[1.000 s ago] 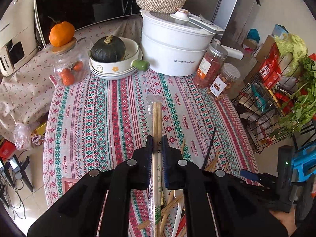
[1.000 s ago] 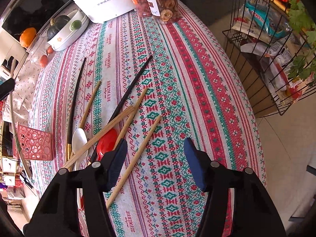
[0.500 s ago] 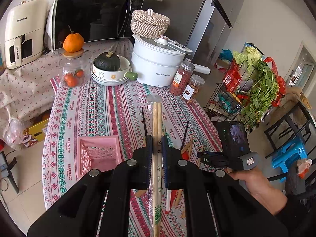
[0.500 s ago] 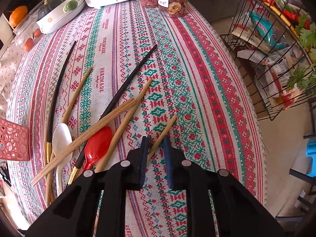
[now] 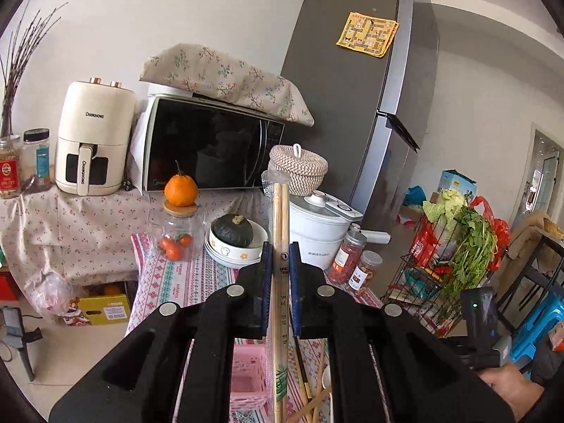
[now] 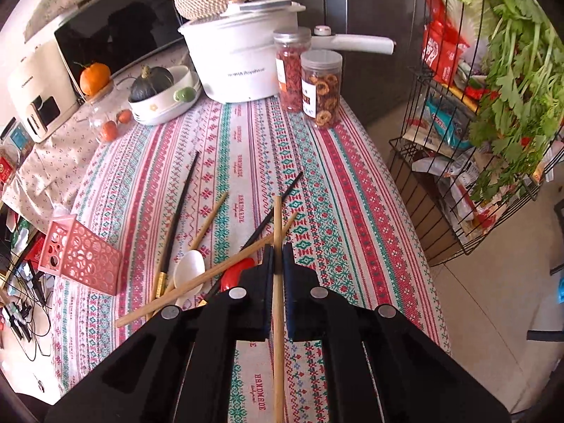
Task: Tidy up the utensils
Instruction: 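Lift both chopsticks, lower them into the pink basket and open both tools, then grasp two wooden chopsticks with the left tool while the right tool grasps one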
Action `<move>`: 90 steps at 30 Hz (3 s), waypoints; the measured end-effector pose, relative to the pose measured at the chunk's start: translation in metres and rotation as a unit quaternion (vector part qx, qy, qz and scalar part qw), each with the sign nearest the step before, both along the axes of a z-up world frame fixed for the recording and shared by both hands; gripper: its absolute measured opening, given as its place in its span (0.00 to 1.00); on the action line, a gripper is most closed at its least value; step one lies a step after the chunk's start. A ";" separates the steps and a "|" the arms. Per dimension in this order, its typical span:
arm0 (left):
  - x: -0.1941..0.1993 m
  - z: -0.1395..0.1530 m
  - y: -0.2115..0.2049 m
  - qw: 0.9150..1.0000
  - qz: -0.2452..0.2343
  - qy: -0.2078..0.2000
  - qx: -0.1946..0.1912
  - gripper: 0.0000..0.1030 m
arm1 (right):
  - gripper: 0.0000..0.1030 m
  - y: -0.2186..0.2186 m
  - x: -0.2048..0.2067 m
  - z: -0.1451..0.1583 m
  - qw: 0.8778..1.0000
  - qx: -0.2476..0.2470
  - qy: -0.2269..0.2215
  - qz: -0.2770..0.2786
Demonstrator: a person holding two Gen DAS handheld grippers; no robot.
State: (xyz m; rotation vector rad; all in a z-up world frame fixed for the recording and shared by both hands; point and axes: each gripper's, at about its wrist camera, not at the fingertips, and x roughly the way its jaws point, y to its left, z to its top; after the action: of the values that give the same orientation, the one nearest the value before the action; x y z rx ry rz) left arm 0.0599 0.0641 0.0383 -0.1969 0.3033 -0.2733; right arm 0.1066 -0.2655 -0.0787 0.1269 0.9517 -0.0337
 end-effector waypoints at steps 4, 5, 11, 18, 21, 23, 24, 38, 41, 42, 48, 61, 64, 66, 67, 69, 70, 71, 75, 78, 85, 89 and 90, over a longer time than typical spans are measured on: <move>0.007 -0.009 -0.004 0.998 0.026 -0.051 0.026 0.08 | 0.05 0.007 -0.013 0.019 0.999 0.007 -0.032 0.013; 0.010 -0.013 -0.004 0.998 0.027 -0.058 0.026 0.08 | 0.05 0.009 -0.015 0.023 0.999 0.008 -0.038 0.015; 0.033 -0.042 0.004 0.997 0.056 -0.052 0.022 0.08 | 0.05 0.013 -0.026 0.039 0.997 0.009 -0.070 0.019; 0.044 -0.047 0.000 0.996 0.057 -0.053 0.034 0.08 | 0.05 0.017 -0.036 0.056 0.995 0.028 -0.096 0.027; 0.040 -0.037 -0.003 0.995 0.054 -0.072 0.033 0.08 | 0.05 0.022 -0.040 0.062 0.993 0.033 -0.104 0.035; 0.040 -0.031 -0.001 0.995 0.052 -0.081 0.025 0.08 | 0.05 0.026 -0.042 0.065 0.993 0.035 -0.110 0.039; 0.039 -0.030 0.000 0.995 0.053 -0.085 0.022 0.08 | 0.05 0.027 -0.043 0.066 0.992 0.036 -0.111 0.040; 0.066 -0.068 -0.003 0.998 0.036 0.019 0.044 0.21 | 0.05 0.050 -0.050 0.080 0.987 0.055 -0.139 0.067; 0.062 -0.069 0.002 0.996 0.035 0.073 0.043 0.42 | 0.05 0.058 -0.054 0.095 0.982 0.069 -0.157 0.079; 0.060 -0.068 0.003 0.994 0.030 0.089 0.046 0.49 | 0.05 0.062 -0.055 0.100 0.980 0.076 -0.164 0.084; 0.037 -0.056 0.020 0.983 0.046 0.170 0.051 0.86 | 0.05 0.089 -0.056 0.135 0.962 0.111 -0.223 0.112; 0.023 -0.059 0.063 0.970 0.092 0.224 0.033 0.93 | 0.05 0.153 -0.019 0.135 0.943 0.135 -0.271 0.138; 0.025 -0.060 0.066 0.969 0.091 0.226 0.040 0.93 | 0.05 0.166 -0.005 0.118 0.951 0.120 -0.250 0.139; 0.027 -0.064 0.068 0.968 0.090 0.231 0.043 0.93 | 0.05 0.173 0.002 0.106 0.957 0.108 -0.232 0.139; 0.028 -0.066 0.069 0.967 0.089 0.235 0.043 0.93 | 0.05 0.175 0.006 0.100 0.959 0.107 -0.223 0.138; 0.029 -0.069 0.070 0.965 0.084 0.245 0.039 0.93 | 0.05 0.176 0.011 0.093 0.962 0.107 -0.210 0.137; 0.028 -0.070 0.070 0.965 0.082 0.248 0.035 0.93 | 0.05 0.176 0.014 0.091 0.963 0.109 -0.206 0.137; 0.028 -0.070 0.070 0.965 0.081 0.249 0.033 0.93 | 0.06 0.176 0.015 0.090 0.963 0.112 -0.203 0.137; 0.025 -0.068 0.065 0.967 0.078 0.240 0.044 0.93 | 0.21 0.172 0.015 0.090 0.964 0.117 -0.196 0.138; 0.023 -0.069 0.058 0.966 0.073 0.241 0.056 0.93 | 0.43 0.159 0.009 0.098 0.961 0.132 -0.200 0.137; 0.019 -0.077 0.036 0.964 0.044 0.250 0.084 0.93 | 0.83 0.107 -0.004 0.097 0.972 0.109 -0.179 0.107; 0.019 -0.088 0.019 0.959 0.023 0.266 0.096 0.93 | 0.86 0.080 0.000 0.069 0.987 0.074 -0.124 0.073; 0.019 -0.092 0.015 0.957 0.018 0.272 0.098 0.93 | 0.86 0.073 0.002 0.060 0.990 0.067 -0.108 0.067</move>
State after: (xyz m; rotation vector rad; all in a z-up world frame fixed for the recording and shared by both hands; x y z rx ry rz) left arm 0.0793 0.0791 -0.0535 -0.0783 0.8685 -0.1464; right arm 0.1085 -0.1921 -0.0188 0.1872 0.7444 0.1658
